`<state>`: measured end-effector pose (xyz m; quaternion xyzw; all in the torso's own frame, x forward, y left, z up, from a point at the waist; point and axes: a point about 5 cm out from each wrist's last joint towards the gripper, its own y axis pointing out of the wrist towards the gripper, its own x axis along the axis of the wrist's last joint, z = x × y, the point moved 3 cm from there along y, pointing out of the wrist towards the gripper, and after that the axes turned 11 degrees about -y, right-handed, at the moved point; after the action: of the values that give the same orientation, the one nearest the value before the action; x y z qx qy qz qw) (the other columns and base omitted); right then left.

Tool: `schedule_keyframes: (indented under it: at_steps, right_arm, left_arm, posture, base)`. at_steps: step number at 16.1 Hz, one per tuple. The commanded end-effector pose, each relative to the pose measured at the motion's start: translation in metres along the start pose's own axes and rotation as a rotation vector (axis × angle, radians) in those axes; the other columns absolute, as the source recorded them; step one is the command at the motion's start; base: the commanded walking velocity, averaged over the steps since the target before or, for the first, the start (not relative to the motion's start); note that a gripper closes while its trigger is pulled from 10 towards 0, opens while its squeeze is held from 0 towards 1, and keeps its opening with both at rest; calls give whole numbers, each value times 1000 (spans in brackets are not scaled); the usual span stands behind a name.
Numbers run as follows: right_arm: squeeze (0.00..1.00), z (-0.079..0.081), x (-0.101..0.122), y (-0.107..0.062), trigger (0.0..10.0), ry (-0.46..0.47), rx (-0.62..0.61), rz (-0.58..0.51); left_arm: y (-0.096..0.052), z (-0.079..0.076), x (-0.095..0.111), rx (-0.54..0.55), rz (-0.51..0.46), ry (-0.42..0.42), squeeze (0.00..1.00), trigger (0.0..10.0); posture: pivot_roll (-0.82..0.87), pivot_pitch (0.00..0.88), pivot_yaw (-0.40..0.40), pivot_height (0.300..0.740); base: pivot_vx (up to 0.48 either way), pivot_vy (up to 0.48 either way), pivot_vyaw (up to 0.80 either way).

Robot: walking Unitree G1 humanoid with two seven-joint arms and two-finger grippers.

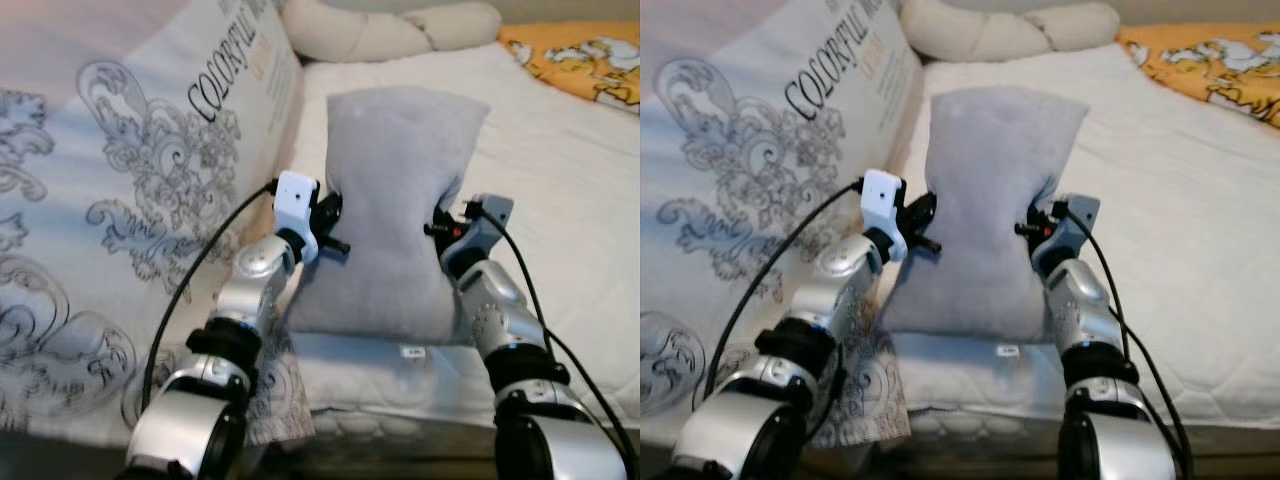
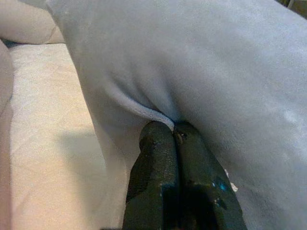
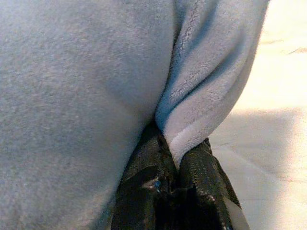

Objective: Clean up the room

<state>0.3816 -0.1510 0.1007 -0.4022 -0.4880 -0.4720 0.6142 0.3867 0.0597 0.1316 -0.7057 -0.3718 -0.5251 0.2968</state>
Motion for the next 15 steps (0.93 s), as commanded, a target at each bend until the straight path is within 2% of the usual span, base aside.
schedule_keyframes:
  at_steps: [1,5,8,9,10,11,12,14,15]
  right_arm:
    - [0,19,8,7,10000,0,59,-29]
    - [0,17,0,10,10000,44,31,11]
    - [0,14,-15,16,10000,78,-44,128]
    - [0,8,-20,16,10000,74,-111,175]
    - [0,8,-20,16,10000,74,-111,175]
    - [0,-2,-20,15,10000,76,-178,184]
    - [0,-7,-20,14,10000,92,-206,191]
    - [0,-14,-22,12,10000,74,-241,207]
    - [0,-18,-23,11,10000,71,-263,211]
  left_arm:
    - [3,-1,9,-11,-17,19,0,10000]
    - [1,4,9,9,-8,37,0,10000]
    - [2,6,10,15,9,45,0,10000]
    - [2,8,5,19,52,52,0,10000]
    - [2,8,5,19,52,52,0,10000]
    - [1,5,-15,4,159,80,0,10000]
    - [0,7,-29,19,207,84,0,10000]
    - [-3,14,-45,83,262,44,0,10000]
    - [-5,17,-52,112,288,59,0,10000]
  posture:
    - [-43,0,114,740]
    - [-32,0,119,740]
    - [-21,0,126,740]
    - [-13,0,125,740]
    - [-13,0,125,740]
    - [-10,0,121,740]
    - [-9,0,120,740]
    - [-13,0,123,740]
    - [-16,0,126,740]
  base:
    - [240,0,0]
    - [0,0,0]
    - [0,0,0]
    - [0,0,0]
    - [0,0,0]
    - [0,0,0]
    - [0,0,0]
    - [0,0,0]
    - [0,0,0]
